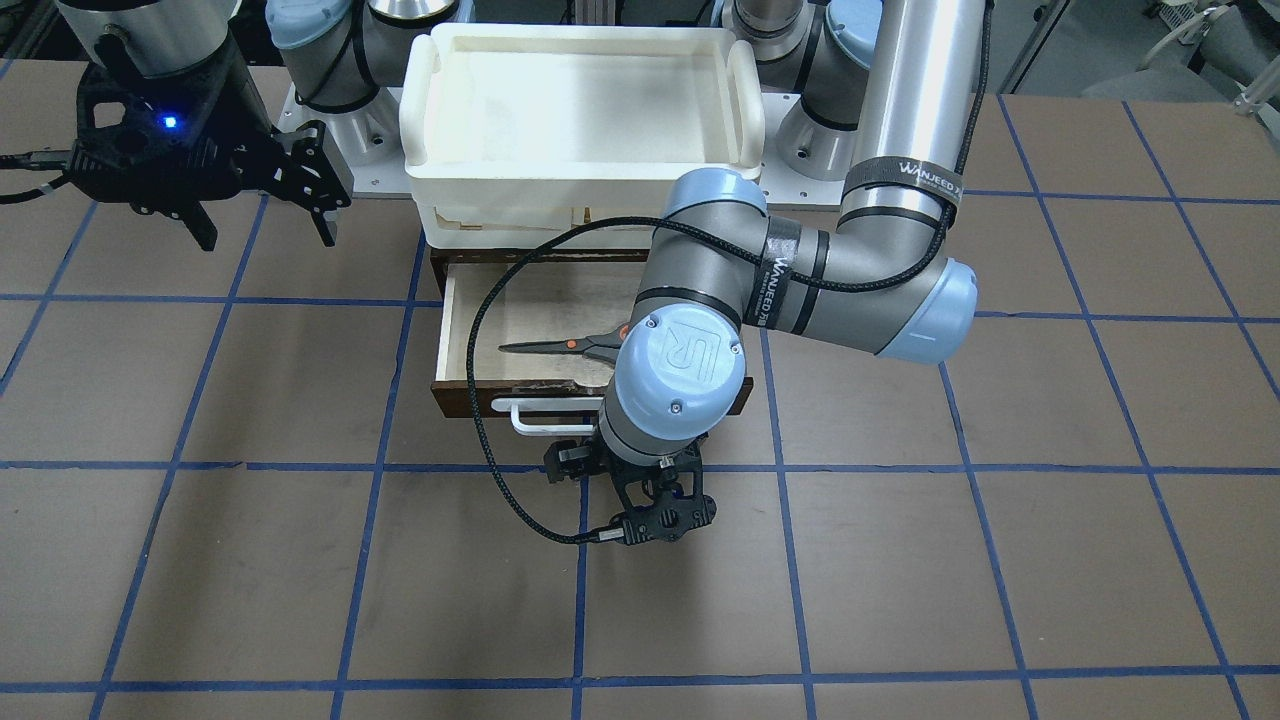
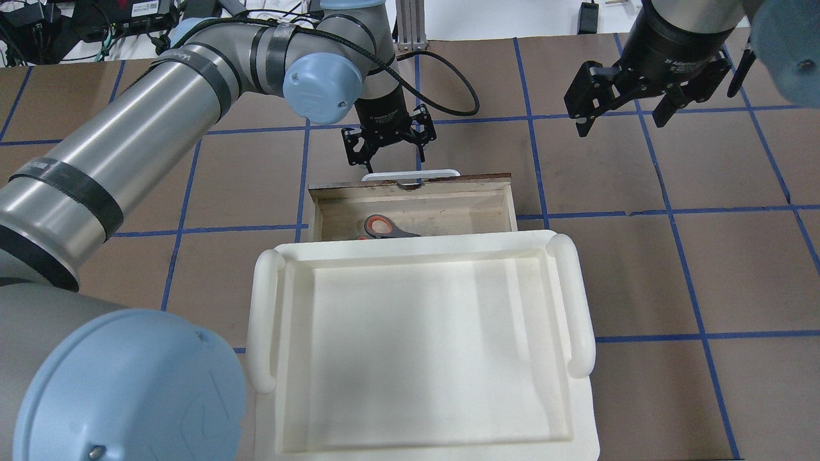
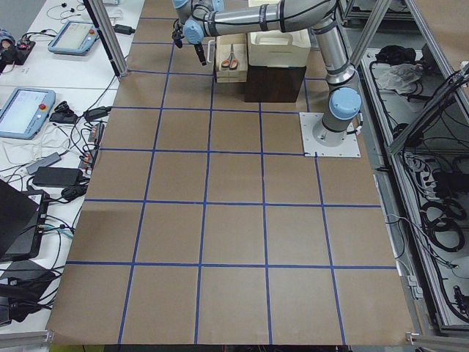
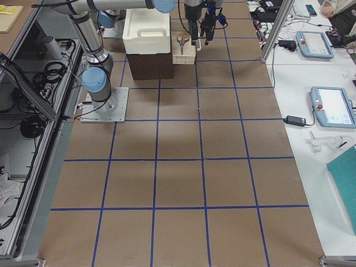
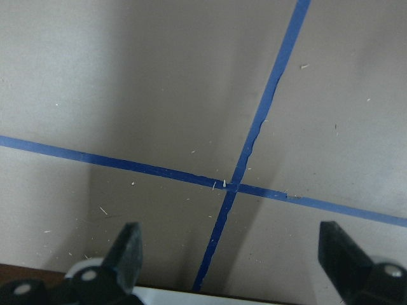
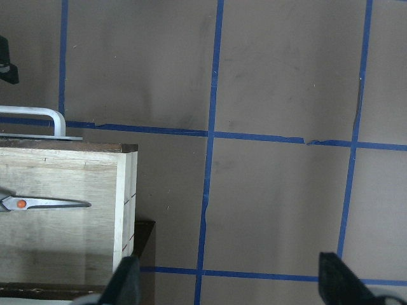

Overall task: Put scissors in drawer and close it
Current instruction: 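Push the drawer shut with the left gripper, moving it away from the robot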

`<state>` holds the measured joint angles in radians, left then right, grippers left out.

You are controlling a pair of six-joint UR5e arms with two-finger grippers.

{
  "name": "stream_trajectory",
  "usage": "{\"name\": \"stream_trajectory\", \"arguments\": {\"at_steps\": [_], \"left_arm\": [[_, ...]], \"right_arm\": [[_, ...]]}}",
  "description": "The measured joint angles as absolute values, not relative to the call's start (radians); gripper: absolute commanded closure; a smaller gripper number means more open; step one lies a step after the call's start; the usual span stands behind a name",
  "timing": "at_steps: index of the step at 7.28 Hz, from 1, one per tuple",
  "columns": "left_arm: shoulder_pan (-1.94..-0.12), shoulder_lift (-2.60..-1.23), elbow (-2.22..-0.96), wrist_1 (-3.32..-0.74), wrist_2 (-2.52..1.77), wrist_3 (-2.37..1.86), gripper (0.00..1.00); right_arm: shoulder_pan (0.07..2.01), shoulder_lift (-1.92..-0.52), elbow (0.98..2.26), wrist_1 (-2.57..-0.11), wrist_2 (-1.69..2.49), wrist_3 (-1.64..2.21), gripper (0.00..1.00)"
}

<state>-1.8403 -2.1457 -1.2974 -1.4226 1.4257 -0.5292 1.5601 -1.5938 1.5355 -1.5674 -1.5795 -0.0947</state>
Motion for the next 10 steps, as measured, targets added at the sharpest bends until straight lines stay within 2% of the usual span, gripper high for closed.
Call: {"name": "stream_trajectory", "arguments": {"at_steps": [3, 7, 10], "left_arm": [[-1.877, -2.103, -1.322, -1.513, 1.427, -0.527, 0.0], [-1.925, -2.009, -1.497, -1.572, 1.395, -0.501, 0.0], [-1.93, -1.989, -1.522, -1.601, 1.369, -0.496, 0.0]], "right_arm": [[1.56, -1.594, 1.536, -1.566, -1.581, -0.094, 0.0], [1.56, -1.594, 1.536, -1.564, -1.581, -0.092, 0.0], [1.56, -1.594, 1.536, -1.564, -1.581, -0.092, 0.0]]}}
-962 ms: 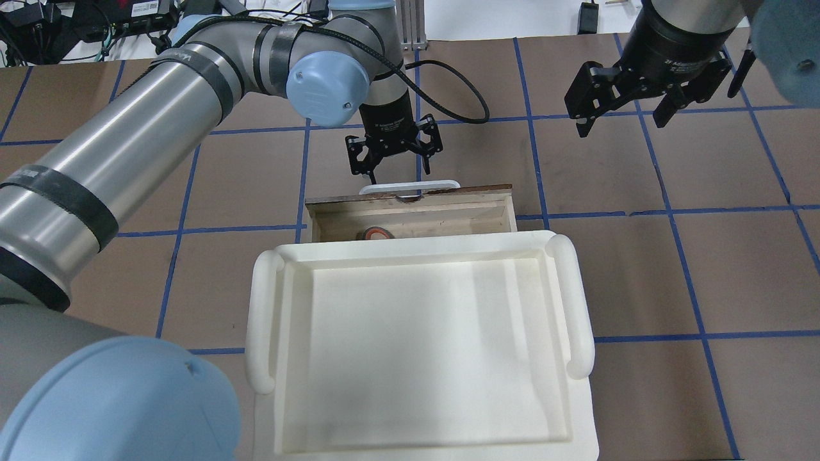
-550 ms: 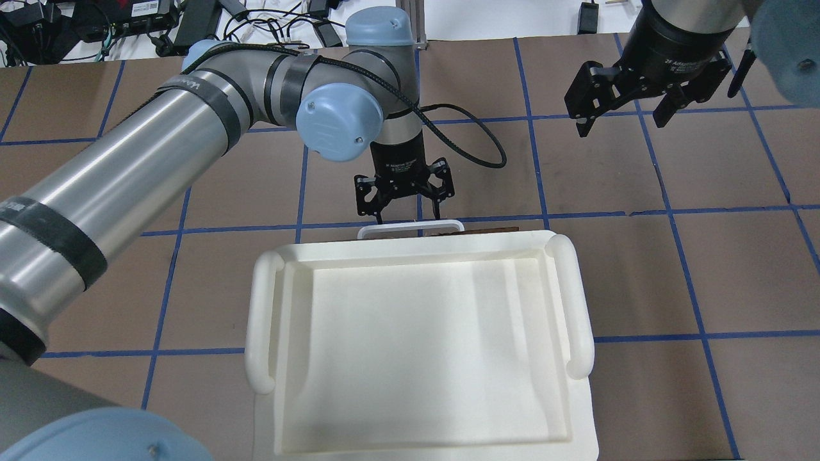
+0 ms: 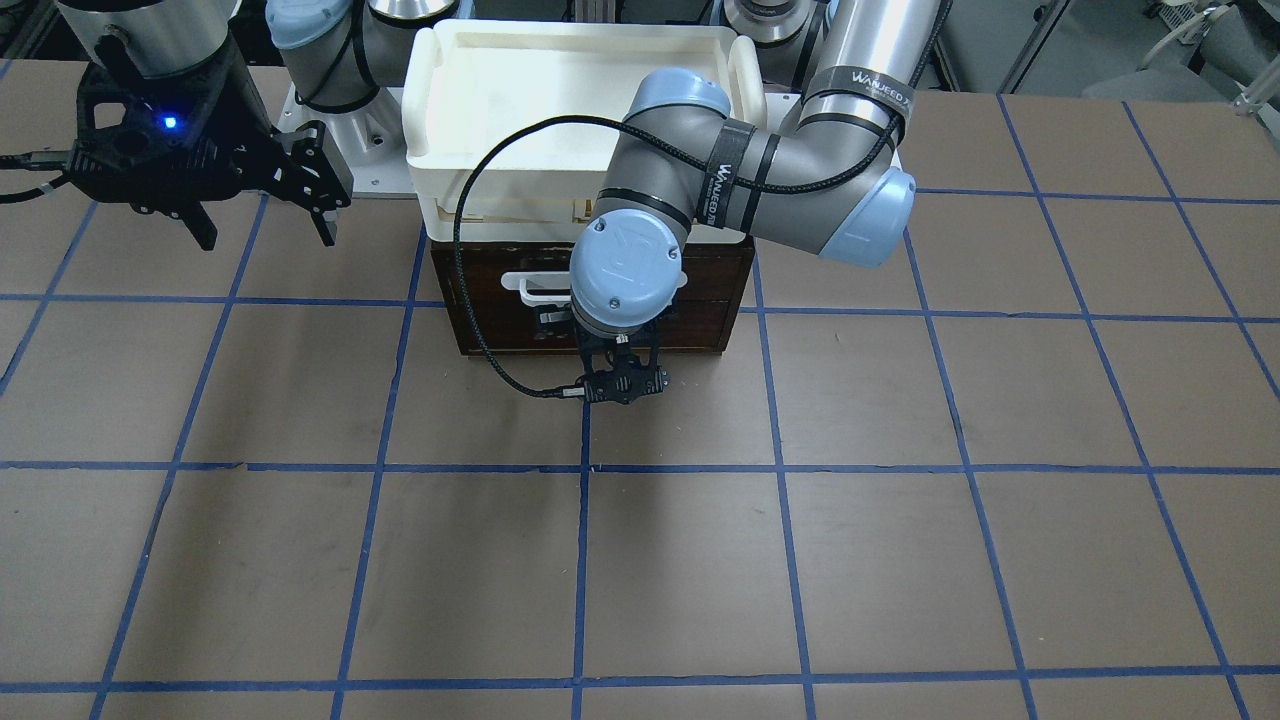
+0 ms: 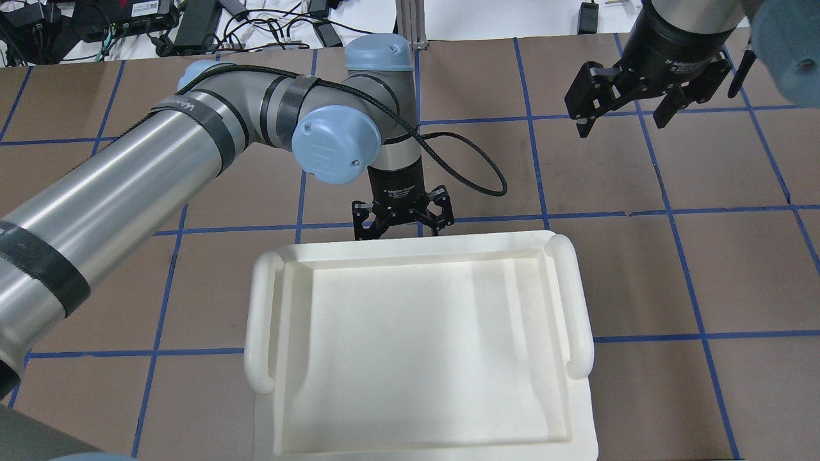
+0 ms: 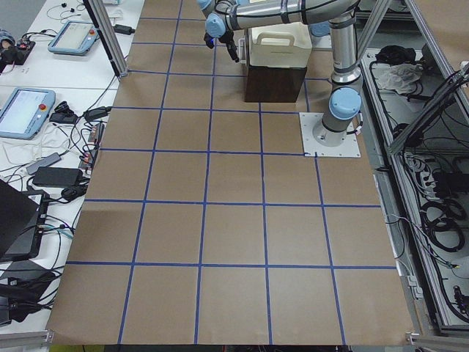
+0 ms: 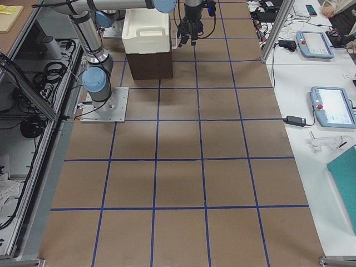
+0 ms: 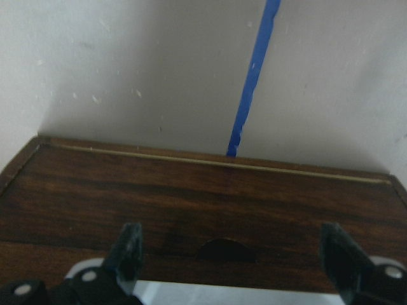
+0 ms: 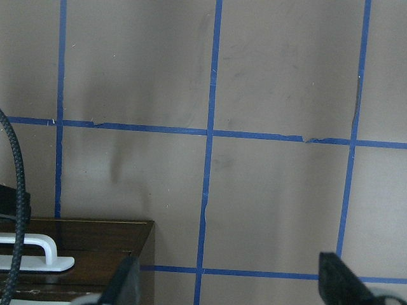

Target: Put scissors in drawer and close it

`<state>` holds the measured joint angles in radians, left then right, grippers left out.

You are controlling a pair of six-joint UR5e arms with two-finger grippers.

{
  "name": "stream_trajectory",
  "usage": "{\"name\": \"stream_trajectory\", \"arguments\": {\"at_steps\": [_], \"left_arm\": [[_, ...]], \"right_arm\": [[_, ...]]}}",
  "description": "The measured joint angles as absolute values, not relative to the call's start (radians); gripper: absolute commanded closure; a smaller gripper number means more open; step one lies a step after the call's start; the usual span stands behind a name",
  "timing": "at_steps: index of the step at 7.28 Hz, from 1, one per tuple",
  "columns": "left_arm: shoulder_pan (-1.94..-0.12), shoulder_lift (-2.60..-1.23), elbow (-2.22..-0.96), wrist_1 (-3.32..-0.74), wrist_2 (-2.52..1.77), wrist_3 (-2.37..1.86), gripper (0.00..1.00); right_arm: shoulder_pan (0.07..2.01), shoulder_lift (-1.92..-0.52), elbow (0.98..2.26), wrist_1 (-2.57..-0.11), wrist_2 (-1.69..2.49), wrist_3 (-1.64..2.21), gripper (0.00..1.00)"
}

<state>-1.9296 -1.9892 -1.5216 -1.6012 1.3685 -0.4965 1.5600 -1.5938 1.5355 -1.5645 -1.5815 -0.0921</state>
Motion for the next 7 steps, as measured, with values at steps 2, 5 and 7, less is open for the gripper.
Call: {"name": "stream_trajectory", "arguments": {"at_steps": [2, 5, 7], "left_arm": [[-1.909, -1.986, -1.496, -1.53, 1.401, -0.489, 0.0], [-1.85, -1.927, -1.35, -1.509, 1.503, -0.387, 0.0], [-1.817, -1.802, -1.331, -1.564, 1.542, -0.233, 0.0]], "right_arm": [[1.56, -1.594, 1.536, -1.565, -1.582, -0.092, 0.0], [1.56, -1.594, 1.535, -1.565, -1.582, -0.091, 0.0], [1.56, -1.594, 1.535, -1.565, -1.585, -0.092, 0.0]]}}
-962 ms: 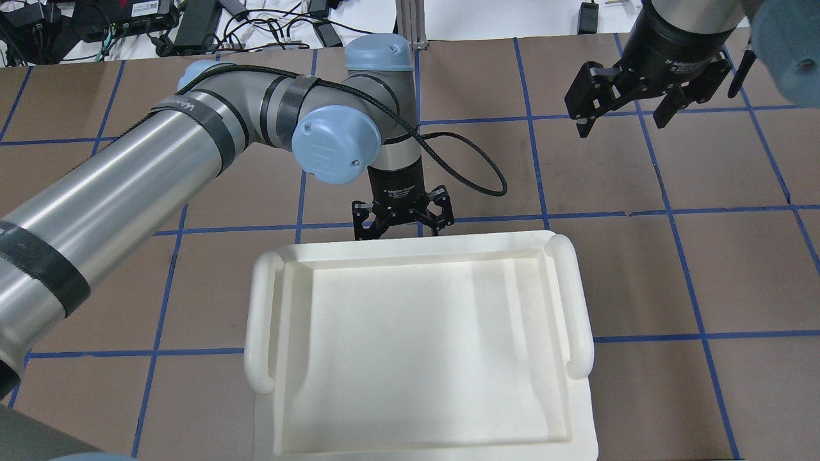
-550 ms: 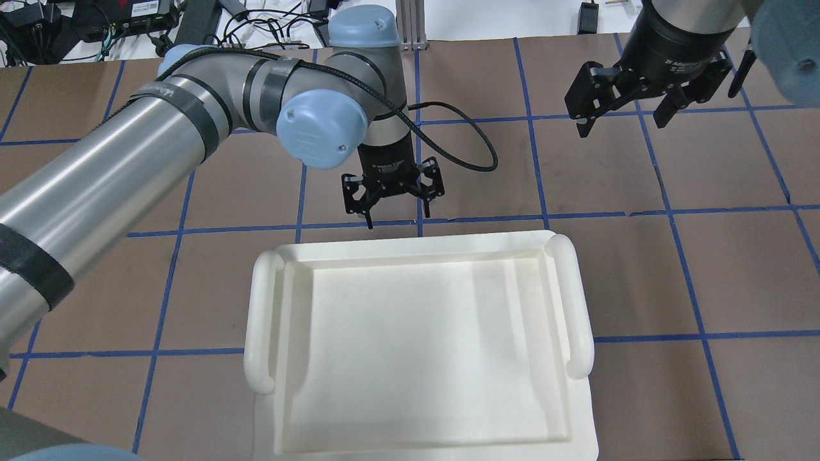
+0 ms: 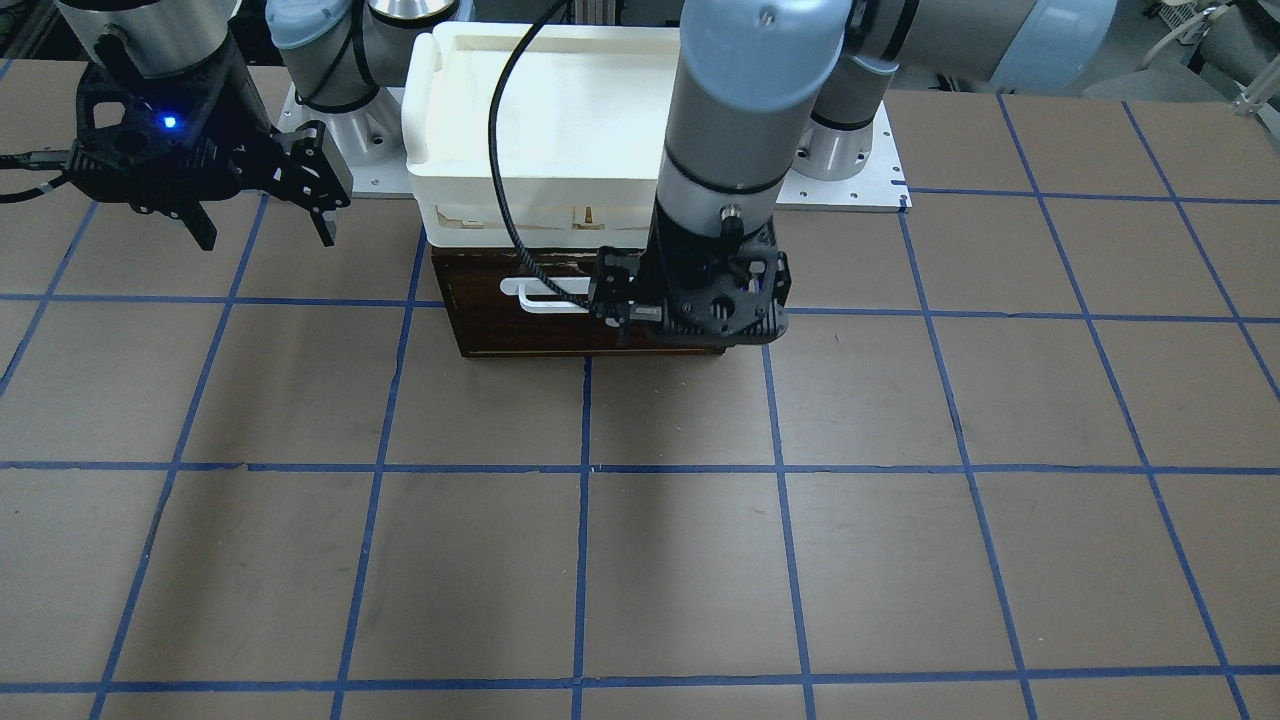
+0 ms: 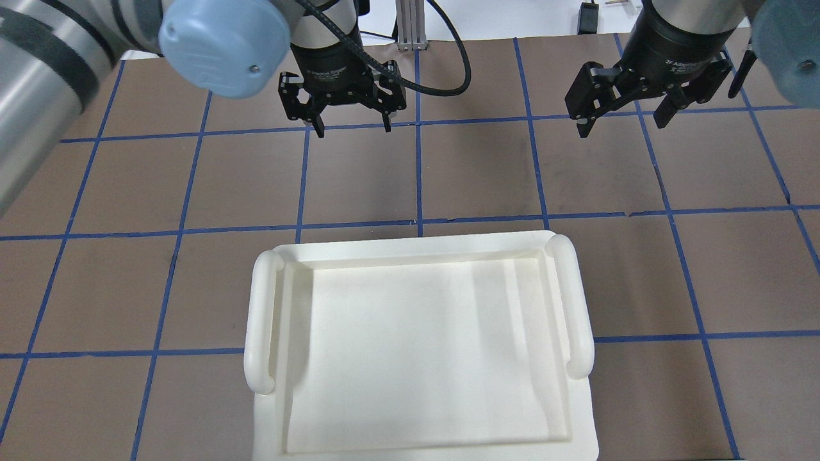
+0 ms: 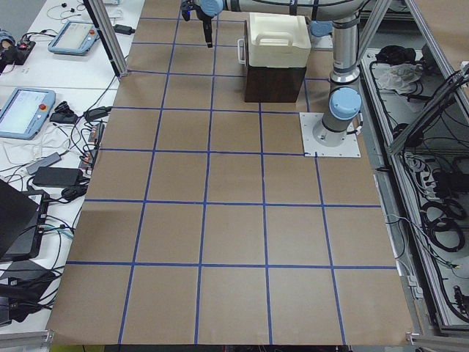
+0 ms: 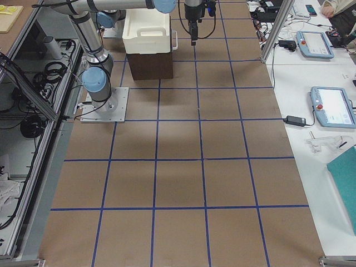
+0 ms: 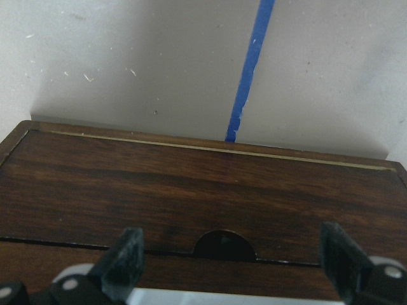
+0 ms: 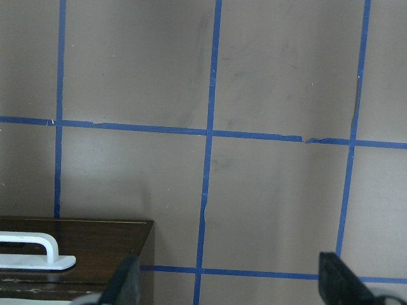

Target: Put scissors in drawer and close it

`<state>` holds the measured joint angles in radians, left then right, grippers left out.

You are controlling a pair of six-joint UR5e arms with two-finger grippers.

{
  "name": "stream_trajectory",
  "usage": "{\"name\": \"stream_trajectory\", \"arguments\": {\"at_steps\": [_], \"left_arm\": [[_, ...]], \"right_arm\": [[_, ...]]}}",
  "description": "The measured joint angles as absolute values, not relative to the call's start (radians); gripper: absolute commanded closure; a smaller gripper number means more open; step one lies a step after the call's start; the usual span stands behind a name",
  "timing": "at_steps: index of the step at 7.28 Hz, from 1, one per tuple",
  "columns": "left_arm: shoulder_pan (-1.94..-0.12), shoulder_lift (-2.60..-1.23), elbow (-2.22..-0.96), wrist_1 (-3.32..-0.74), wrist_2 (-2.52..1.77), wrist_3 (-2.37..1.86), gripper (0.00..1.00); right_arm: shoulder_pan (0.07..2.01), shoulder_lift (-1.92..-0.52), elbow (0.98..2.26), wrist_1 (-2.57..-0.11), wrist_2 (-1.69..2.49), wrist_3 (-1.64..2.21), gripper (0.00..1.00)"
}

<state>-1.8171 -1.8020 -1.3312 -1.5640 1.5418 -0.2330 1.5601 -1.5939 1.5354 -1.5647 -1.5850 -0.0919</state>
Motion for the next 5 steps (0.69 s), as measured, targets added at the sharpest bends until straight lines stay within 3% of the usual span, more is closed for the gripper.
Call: {"name": "stream_trajectory", "arguments": {"at_steps": [5], "left_arm": [[-1.696, -1.525, -1.536, -1.658, 1.564, -0.099, 0.0]], "right_arm": [[1.56, -1.595, 1.543, -1.564, -1.595, -0.092, 0.0]]}}
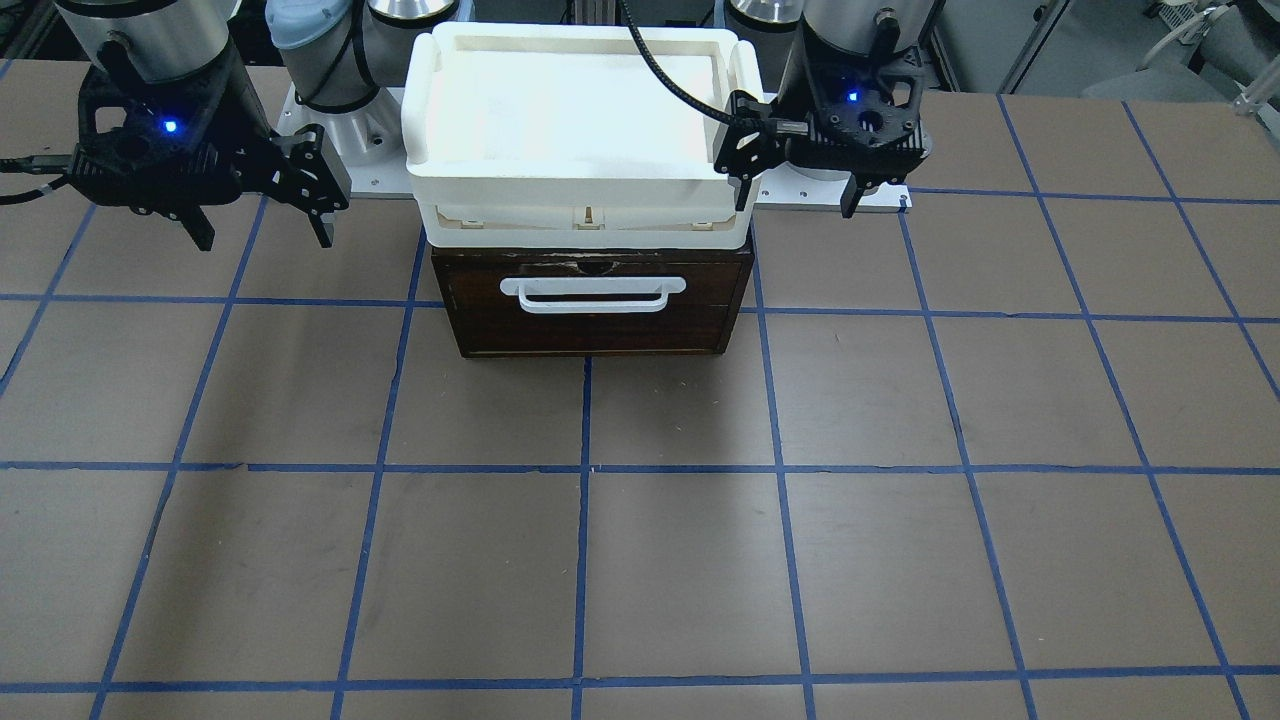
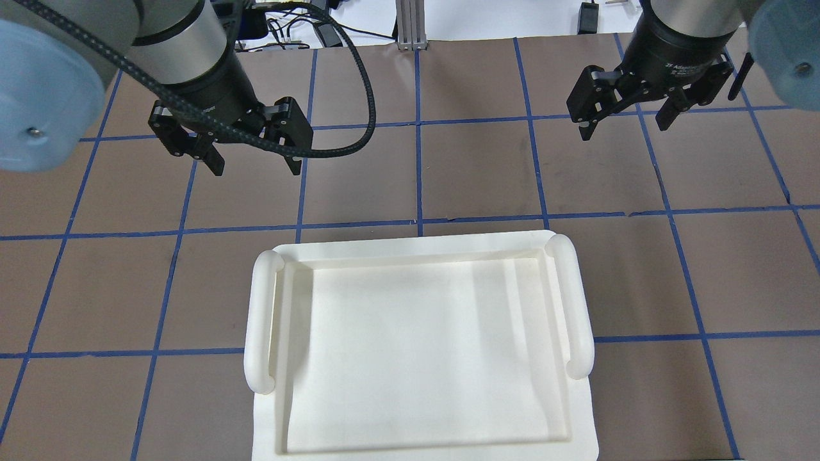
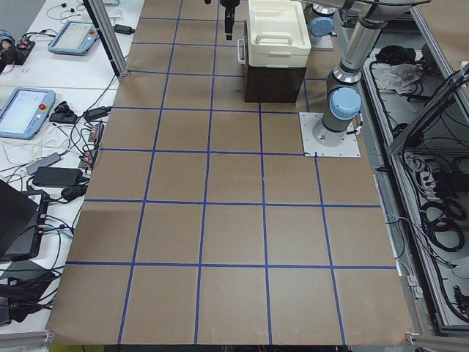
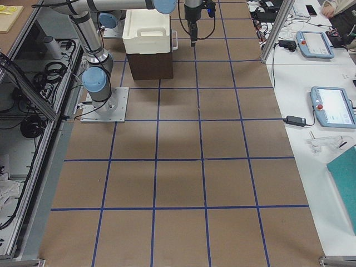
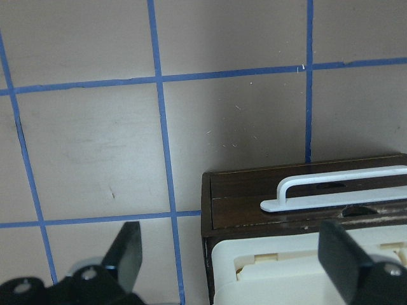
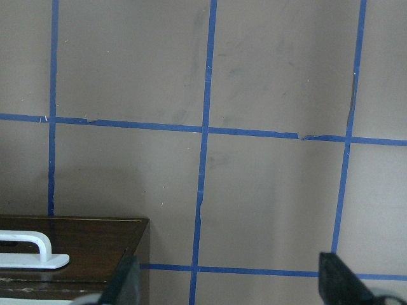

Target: Put scissors in drawer and close it

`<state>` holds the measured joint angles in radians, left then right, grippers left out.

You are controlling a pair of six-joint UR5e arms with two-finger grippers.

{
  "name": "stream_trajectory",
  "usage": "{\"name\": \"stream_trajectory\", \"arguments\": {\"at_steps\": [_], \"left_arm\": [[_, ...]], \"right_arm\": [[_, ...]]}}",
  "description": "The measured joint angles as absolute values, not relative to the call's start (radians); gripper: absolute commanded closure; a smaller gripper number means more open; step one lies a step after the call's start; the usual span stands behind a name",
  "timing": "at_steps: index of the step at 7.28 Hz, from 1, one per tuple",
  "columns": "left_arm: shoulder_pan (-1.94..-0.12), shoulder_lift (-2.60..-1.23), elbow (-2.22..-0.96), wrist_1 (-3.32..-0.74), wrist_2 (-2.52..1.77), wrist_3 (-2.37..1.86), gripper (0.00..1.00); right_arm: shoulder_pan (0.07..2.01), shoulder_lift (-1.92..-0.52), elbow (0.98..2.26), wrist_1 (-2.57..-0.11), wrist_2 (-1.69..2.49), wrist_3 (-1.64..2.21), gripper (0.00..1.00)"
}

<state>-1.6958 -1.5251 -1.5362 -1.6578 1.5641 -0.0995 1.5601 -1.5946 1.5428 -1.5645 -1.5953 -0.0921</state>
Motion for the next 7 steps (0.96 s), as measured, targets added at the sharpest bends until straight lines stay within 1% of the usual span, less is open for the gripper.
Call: {"name": "stream_trajectory", "arguments": {"at_steps": [2, 7], "left_arm": [[-1.672, -1.489, -1.57, -1.656, 1.565, -0.105, 0.0], [-1.663, -1.482, -1.578, -1.655, 1.566, -0.101, 0.0]], "right_arm": [[1.56, -1.595, 1.543, -1.565, -1.595, -0.092, 0.0], [1.56, -1.595, 1.543, -1.565, -1.595, -0.092, 0.0]]}}
